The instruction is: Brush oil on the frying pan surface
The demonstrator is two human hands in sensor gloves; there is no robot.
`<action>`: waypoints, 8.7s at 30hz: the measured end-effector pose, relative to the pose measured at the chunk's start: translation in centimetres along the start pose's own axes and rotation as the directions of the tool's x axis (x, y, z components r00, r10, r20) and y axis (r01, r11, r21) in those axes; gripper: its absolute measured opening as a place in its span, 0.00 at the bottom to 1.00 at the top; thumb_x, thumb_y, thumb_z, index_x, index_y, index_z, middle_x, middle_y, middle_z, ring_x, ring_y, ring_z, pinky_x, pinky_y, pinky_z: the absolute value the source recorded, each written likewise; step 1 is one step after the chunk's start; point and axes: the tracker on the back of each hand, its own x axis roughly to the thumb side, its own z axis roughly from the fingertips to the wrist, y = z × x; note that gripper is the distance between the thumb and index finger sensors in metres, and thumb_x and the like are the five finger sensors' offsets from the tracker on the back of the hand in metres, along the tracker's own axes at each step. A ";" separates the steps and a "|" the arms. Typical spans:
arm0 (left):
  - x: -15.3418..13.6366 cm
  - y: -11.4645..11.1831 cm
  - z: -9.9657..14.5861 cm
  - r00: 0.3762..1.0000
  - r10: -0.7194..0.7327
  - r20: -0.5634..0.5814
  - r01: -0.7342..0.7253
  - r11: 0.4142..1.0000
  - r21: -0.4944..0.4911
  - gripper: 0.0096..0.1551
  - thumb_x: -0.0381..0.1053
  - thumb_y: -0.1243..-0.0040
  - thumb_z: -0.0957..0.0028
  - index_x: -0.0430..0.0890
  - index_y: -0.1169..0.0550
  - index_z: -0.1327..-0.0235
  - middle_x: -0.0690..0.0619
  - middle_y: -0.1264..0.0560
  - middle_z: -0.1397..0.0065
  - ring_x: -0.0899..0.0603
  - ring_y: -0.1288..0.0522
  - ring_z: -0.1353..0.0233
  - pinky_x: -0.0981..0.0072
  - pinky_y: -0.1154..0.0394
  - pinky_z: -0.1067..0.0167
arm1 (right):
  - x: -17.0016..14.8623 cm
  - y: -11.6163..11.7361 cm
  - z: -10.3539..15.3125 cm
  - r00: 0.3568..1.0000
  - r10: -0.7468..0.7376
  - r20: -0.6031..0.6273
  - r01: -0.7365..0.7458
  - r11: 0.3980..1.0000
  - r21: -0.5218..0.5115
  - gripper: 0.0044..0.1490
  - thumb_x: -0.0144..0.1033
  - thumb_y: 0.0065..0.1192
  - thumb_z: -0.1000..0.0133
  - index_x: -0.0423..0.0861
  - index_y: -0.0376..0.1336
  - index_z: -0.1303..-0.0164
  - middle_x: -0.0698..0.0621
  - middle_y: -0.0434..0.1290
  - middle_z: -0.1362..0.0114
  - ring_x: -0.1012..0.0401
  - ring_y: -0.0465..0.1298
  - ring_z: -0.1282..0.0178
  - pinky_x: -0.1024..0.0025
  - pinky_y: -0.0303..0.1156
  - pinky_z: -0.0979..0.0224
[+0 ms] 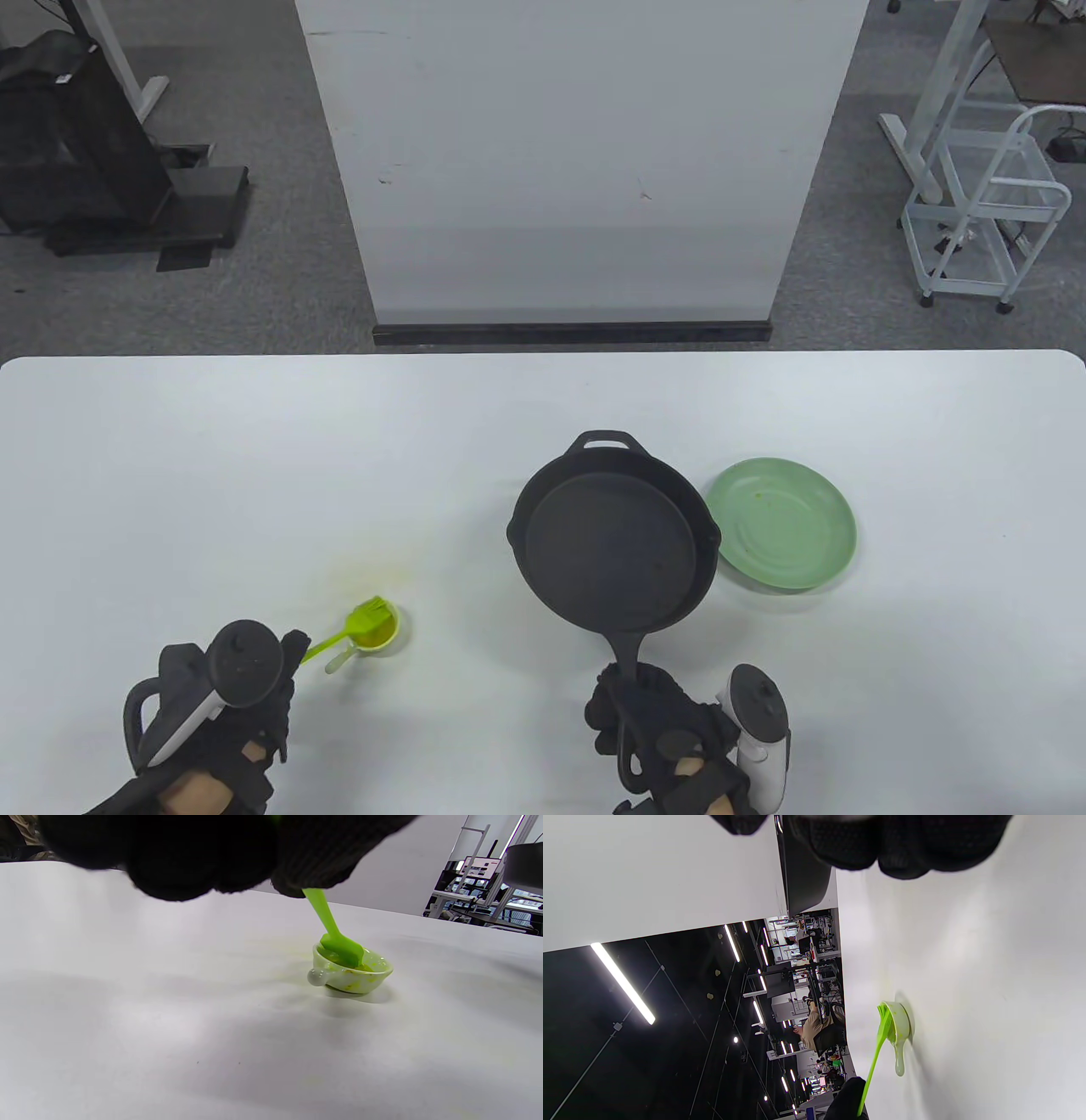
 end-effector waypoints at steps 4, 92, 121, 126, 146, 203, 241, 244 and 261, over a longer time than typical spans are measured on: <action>0.0 -0.1 0.0 1.000 -0.012 0.002 0.012 1.000 -0.012 0.29 0.48 0.41 0.49 0.59 0.28 0.31 0.45 0.28 0.41 0.36 0.26 0.47 0.46 0.28 0.49 | 0.0 0.0 0.0 1.000 0.003 0.004 -0.003 1.000 0.002 0.34 0.45 0.55 0.48 0.35 0.55 0.42 0.40 0.67 0.43 0.42 0.71 0.44 0.58 0.74 0.49; -5.5 3.1 -2.1 0.877 0.472 -0.086 -0.480 0.858 -0.181 0.25 0.48 0.44 0.48 0.48 0.22 0.38 0.47 0.18 0.56 0.37 0.21 0.60 0.50 0.23 0.63 | 0.0 0.3 0.6 0.999 0.017 0.034 -0.017 1.000 -0.008 0.34 0.44 0.56 0.48 0.34 0.56 0.42 0.39 0.67 0.43 0.41 0.70 0.44 0.57 0.73 0.49; -4.4 6.8 -2.2 0.813 0.582 -0.037 -0.582 0.808 -0.086 0.24 0.50 0.42 0.49 0.42 0.21 0.43 0.49 0.17 0.61 0.39 0.20 0.64 0.52 0.22 0.65 | 0.1 0.4 0.8 0.999 0.028 0.043 -0.027 0.999 -0.020 0.35 0.45 0.55 0.48 0.34 0.55 0.41 0.39 0.66 0.42 0.41 0.69 0.43 0.57 0.72 0.47; -0.1 9.4 -2.9 0.762 0.645 0.058 -0.637 0.762 -0.112 0.25 0.51 0.42 0.49 0.42 0.22 0.43 0.50 0.17 0.62 0.40 0.20 0.64 0.52 0.23 0.65 | 0.1 0.4 0.8 0.998 0.035 0.045 -0.034 0.999 -0.023 0.35 0.45 0.55 0.48 0.34 0.54 0.41 0.39 0.66 0.42 0.41 0.69 0.42 0.56 0.72 0.47; 19.4 11.6 -8.9 0.775 0.612 0.158 -0.576 0.787 -0.223 0.25 0.48 0.41 0.49 0.43 0.23 0.39 0.48 0.16 0.54 0.39 0.18 0.61 0.49 0.22 0.60 | 0.0 1.0 0.8 0.999 0.019 0.038 -0.019 1.000 -0.011 0.35 0.44 0.55 0.48 0.33 0.55 0.41 0.38 0.66 0.42 0.40 0.69 0.43 0.56 0.72 0.47; 27.2 8.4 -7.1 0.949 0.002 0.314 -0.040 0.993 0.112 0.24 0.50 0.38 0.50 0.41 0.19 0.45 0.51 0.15 0.72 0.43 0.20 0.73 0.51 0.21 0.68 | -0.4 1.1 0.3 0.994 -0.109 0.030 0.107 0.993 0.049 0.36 0.40 0.52 0.47 0.29 0.52 0.39 0.35 0.68 0.45 0.55 0.81 0.60 0.72 0.83 0.63; 22.0 7.6 -11.1 0.937 0.270 0.219 -0.254 0.962 -0.101 0.23 0.52 0.40 0.50 0.48 0.17 0.44 0.52 0.15 0.74 0.43 0.20 0.74 0.50 0.21 0.69 | -0.4 0.9 0.5 0.993 -0.106 0.050 0.105 0.994 0.030 0.36 0.40 0.53 0.47 0.28 0.52 0.39 0.35 0.68 0.45 0.55 0.81 0.61 0.71 0.82 0.64; 21.5 8.1 -10.7 0.955 0.209 0.210 -0.199 0.977 -0.071 0.23 0.52 0.39 0.50 0.48 0.17 0.44 0.52 0.15 0.74 0.42 0.20 0.74 0.50 0.21 0.69 | -0.4 0.9 0.5 0.992 -0.112 0.050 0.111 0.994 0.025 0.36 0.40 0.53 0.47 0.28 0.52 0.39 0.35 0.68 0.45 0.55 0.81 0.61 0.71 0.82 0.64; 24.9 10.9 -4.8 0.953 -0.220 0.207 0.170 0.957 0.235 0.23 0.51 0.38 0.50 0.44 0.17 0.44 0.51 0.16 0.75 0.43 0.20 0.75 0.50 0.21 0.70 | -0.7 0.9 0.5 0.993 -0.116 0.036 0.115 0.993 0.018 0.36 0.40 0.53 0.47 0.29 0.52 0.39 0.35 0.68 0.45 0.54 0.80 0.62 0.69 0.81 0.64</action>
